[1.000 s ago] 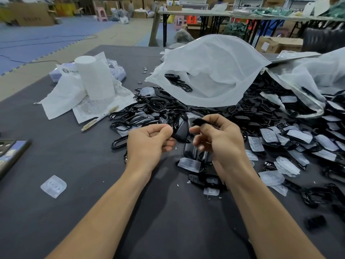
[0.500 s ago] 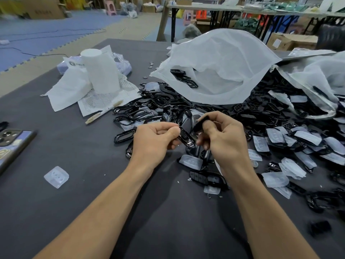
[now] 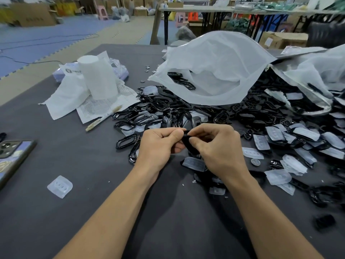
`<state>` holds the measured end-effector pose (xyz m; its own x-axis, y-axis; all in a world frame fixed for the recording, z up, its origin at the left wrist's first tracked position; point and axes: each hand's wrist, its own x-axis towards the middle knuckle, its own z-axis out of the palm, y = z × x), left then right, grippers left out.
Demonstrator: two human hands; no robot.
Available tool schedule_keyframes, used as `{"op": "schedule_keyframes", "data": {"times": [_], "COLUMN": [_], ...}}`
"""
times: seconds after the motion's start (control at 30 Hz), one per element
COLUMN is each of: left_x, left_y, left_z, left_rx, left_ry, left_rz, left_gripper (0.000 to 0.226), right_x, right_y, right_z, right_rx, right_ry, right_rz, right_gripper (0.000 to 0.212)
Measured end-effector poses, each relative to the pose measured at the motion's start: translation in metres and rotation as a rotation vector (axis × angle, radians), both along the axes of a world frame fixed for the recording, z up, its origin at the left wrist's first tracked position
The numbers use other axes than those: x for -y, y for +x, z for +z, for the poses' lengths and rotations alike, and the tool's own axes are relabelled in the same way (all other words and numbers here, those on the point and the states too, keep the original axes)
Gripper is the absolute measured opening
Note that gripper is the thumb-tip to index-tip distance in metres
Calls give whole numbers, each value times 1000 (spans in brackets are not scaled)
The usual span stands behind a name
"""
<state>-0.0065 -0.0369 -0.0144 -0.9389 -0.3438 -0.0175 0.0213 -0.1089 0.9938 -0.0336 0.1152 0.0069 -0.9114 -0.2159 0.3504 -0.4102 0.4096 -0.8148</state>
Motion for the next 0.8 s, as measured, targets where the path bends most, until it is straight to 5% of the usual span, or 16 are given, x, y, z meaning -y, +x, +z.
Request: {"op": "schedule_keyframes", "data": {"times": [0.3, 0.5, 0.8], "left_x": [1, 1, 0], "left_y": [1, 5, 7], "left_z": [3, 3, 11], "left_rx": [-24, -25, 6], "left_ry": [34, 29, 25], "left_rz": [-55, -25, 96], "left_gripper": [20, 13, 35], "right_x": [10, 11, 20], "right_y": [3, -1, 5], "right_z": [-6, -6, -12], "right_rx": [11, 152, 43], "right_ry": [-52, -33, 11], "right_rz": [-213, -144, -112], "right_gripper": [14, 13, 17]}}
